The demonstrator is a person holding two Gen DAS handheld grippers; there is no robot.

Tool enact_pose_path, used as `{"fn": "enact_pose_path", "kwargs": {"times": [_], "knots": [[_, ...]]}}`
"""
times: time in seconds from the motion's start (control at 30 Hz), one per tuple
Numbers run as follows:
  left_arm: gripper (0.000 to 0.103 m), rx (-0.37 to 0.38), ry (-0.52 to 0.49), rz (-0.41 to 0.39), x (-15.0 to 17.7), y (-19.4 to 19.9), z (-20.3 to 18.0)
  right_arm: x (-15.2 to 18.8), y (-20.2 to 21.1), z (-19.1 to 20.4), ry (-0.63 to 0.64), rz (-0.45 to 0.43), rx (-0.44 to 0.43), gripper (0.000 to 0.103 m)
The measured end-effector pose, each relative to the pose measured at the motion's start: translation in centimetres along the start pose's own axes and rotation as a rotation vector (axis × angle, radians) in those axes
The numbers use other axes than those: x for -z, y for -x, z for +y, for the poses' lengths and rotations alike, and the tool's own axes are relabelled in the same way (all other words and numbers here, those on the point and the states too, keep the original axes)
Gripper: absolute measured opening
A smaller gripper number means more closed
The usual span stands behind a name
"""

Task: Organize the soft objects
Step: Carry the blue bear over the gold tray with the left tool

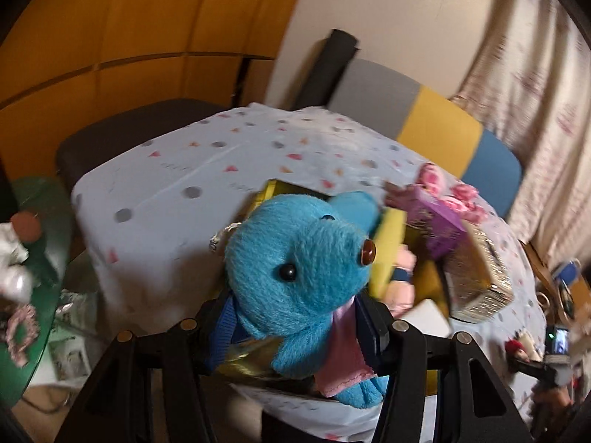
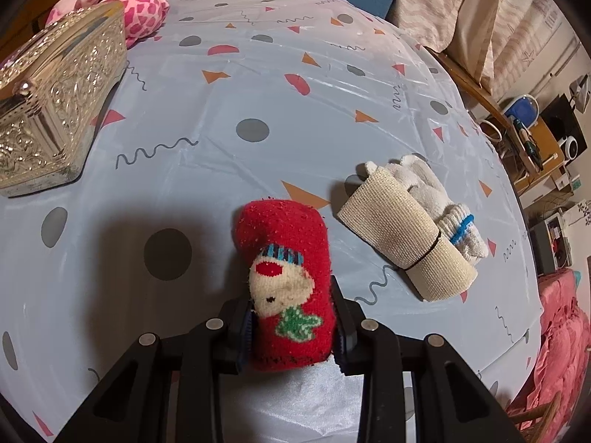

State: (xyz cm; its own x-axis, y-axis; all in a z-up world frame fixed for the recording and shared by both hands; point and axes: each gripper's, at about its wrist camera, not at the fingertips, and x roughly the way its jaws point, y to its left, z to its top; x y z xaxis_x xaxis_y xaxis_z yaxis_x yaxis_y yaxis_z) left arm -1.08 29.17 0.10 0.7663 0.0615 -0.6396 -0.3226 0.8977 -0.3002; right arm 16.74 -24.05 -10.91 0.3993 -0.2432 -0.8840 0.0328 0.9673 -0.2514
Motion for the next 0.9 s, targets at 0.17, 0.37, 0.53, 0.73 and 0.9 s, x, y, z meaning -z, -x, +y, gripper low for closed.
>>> {"fn": "enact_pose_path", "kwargs": {"times": [0.17, 0.37, 0.53, 0.73, 0.9], "knots": [[0.058, -0.03, 0.04, 0.013, 1.1, -0.7, 2.0, 0.1, 0.1, 0.2, 0.003, -0.001, 0.0, 0.034], [0.06, -0.047, -0.062, 0.08, 2.2, -4.4, -0.7, 0.1, 0.1, 0.2, 0.004, -0.001, -0.002, 0.034], [0.066, -0.051, -0.12, 0.137, 2.7, -8.3, -2.1, 0.1, 0.2, 0.3, 0.01, -0.003, 0.002, 0.034], [0.075, -0.069, -0.135, 0.133, 3.1, -8.8, -2.0, 0.2, 0.1, 0.4, 0.014, -0.004, 0.006, 0.034], [0.081, -0.074, -0.113, 0.122, 3.0, -7.3, -1.1, 0.3, 0.2, 0.6, 0.016, -0.005, 0.01, 0.034]]}}
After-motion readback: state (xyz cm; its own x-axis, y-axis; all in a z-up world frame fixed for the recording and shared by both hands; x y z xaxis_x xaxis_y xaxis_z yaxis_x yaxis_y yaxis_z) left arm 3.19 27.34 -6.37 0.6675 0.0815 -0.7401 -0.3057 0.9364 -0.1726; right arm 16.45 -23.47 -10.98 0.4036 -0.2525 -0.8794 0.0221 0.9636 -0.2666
